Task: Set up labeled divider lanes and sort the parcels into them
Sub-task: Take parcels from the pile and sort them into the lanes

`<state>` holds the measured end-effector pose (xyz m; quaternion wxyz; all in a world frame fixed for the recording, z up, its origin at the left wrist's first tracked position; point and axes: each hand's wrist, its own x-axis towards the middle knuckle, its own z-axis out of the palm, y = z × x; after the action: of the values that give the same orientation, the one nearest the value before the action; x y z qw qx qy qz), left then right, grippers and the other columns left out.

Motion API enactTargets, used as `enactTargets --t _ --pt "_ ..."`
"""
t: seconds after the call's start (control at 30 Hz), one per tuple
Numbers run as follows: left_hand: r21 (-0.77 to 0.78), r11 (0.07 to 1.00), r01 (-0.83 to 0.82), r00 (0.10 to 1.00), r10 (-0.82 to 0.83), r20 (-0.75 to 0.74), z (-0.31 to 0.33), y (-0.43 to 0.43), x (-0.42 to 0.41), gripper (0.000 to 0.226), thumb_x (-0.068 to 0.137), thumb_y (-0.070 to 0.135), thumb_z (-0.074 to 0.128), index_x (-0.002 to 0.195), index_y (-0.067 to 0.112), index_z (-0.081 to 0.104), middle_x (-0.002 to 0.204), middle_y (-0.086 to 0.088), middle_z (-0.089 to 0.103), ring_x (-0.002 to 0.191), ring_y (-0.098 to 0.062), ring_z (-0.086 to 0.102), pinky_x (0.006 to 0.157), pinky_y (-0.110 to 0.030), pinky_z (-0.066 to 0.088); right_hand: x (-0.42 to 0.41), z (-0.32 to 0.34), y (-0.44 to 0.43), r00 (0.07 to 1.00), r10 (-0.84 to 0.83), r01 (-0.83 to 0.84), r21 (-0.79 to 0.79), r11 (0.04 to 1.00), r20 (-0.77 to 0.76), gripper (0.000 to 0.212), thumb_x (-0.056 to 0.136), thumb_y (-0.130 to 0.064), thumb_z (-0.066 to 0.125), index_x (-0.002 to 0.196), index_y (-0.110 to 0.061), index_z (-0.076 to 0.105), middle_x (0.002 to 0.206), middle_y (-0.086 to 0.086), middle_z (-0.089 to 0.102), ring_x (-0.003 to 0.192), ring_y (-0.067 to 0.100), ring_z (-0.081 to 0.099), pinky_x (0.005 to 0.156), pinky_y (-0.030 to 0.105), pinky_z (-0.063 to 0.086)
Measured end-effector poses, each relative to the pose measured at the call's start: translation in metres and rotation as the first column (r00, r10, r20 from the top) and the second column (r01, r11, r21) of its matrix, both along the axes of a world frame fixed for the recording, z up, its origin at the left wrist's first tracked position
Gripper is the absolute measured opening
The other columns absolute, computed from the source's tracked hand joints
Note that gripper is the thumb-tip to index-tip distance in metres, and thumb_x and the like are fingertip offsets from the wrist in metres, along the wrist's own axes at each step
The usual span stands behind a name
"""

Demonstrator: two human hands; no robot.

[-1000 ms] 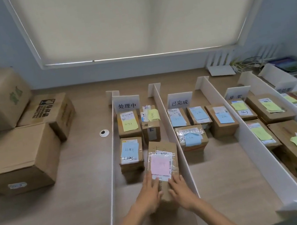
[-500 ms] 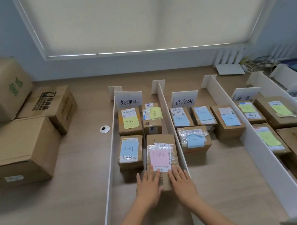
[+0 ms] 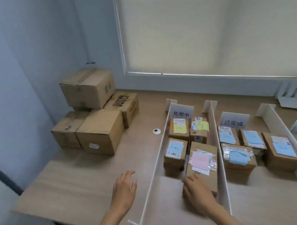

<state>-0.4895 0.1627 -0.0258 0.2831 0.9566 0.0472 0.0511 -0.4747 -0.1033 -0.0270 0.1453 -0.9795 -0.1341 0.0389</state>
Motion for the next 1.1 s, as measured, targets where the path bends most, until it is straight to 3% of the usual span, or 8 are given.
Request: enactTargets --t 0.13,0.43,0.53,0.63,0.77,0.9,1.0,1.1 --pt "-0.073 0.986 -0.149 0.986 0.154 0.057 0.022 0.06 -0.02 0.033 0.095 0.018 0.049 0.127 0.012 0.054 0.126 -0.006 0.056 0.118 -0.022 0.05 0.101 -0.031 0.038 0.004 0.026 0.054 0.998 0.051 -0.056 0.132 0.99 0.043 0.028 0.098 -0.027 0.043 0.122 -0.025 0.058 0.125 -0.009 0.057 0.117 0.009 0.048 0.098 0.022 0.037" --pt "-0.153 0.952 -0.264 0.96 0.274 0.049 0.019 0.175 0.006 0.026 0.095 0.017 0.047 0.118 0.011 0.06 0.122 -0.007 0.058 0.114 -0.023 0.051 0.098 -0.032 0.039 0.055 0.042 0.191 0.998 0.029 -0.006 0.343 0.939 -0.062 0.025 0.095 -0.015 0.045 0.108 -0.015 0.067 0.109 -0.002 0.068 0.103 0.016 0.06 0.084 0.026 0.044" --pt "-0.187 0.946 -0.264 0.962 0.271 0.014 0.011 0.218 0.032 0.023 0.095 0.017 0.048 0.112 0.012 0.063 0.119 -0.006 0.059 0.111 -0.022 0.053 0.096 -0.031 0.04 0.09 0.046 0.246 0.947 -0.072 0.246 0.56 0.791 -0.314 0.026 0.092 -0.009 0.043 0.097 -0.014 0.068 0.096 0.005 0.068 0.086 0.019 0.06 0.07 0.025 0.043" --pt "-0.205 0.943 -0.262 0.964 0.264 -0.018 0.004 0.263 0.065 0.021 0.095 0.017 0.047 0.109 0.014 0.063 0.117 -0.003 0.059 0.11 -0.022 0.053 0.094 -0.031 0.041 0.142 0.044 0.302 0.824 -0.151 0.516 0.613 0.598 -0.546 0.024 0.094 -0.012 0.04 0.101 -0.011 0.063 0.096 0.009 0.061 0.079 0.022 0.053 0.065 0.028 0.044" --pt "-0.231 0.94 -0.251 0.968 0.244 -0.059 -0.006 0.309 0.103 0.022 0.096 0.019 0.045 0.11 0.017 0.062 0.115 0.0 0.057 0.109 -0.018 0.052 0.09 -0.028 0.04 0.206 0.041 0.364 0.725 -0.247 0.667 0.566 0.484 -0.643 0.022 0.097 -0.023 0.045 0.112 -0.01 0.053 0.104 0.01 0.05 0.096 0.029 0.052 0.078 0.039 0.048" --pt "-0.267 0.938 -0.22 0.975 0.205 -0.084 -0.022 0.338 0.134 0.022 0.097 0.02 0.044 0.111 0.02 0.061 0.115 0.004 0.055 0.107 -0.013 0.052 0.089 -0.024 0.041 0.259 0.026 0.404 0.616 -0.309 0.77 0.471 0.431 -0.724 0.051 0.096 -0.035 0.049 0.136 -0.006 0.037 0.136 0.015 0.04 0.124 0.037 0.041 0.085 0.048 0.046" --pt "-0.286 0.935 -0.211 0.977 0.188 -0.104 -0.038 0.352 0.151 0.023 0.098 0.02 0.043 0.113 0.021 0.06 0.116 0.007 0.054 0.106 -0.009 0.051 0.086 -0.018 0.039 0.29 0.004 0.418 0.573 -0.332 0.809 0.453 0.374 -0.749 0.069 0.092 -0.044 0.053 0.144 -0.007 0.026 0.148 0.015 0.03 0.131 0.039 0.035 0.094 0.054 0.044" --pt "-0.297 0.932 -0.21 0.975 0.18 -0.128 -0.051 0.362 0.161 0.023 0.097 0.018 0.044 0.113 0.022 0.059 0.116 0.008 0.054 0.108 -0.008 0.051 0.086 -0.016 0.036 0.307 -0.021 0.427 0.555 -0.338 0.828 0.465 0.313 -0.76 0.069 0.09 -0.044 0.057 0.141 -0.006 0.029 0.143 0.016 0.036 0.128 0.041 0.039 0.098 0.058 0.041"
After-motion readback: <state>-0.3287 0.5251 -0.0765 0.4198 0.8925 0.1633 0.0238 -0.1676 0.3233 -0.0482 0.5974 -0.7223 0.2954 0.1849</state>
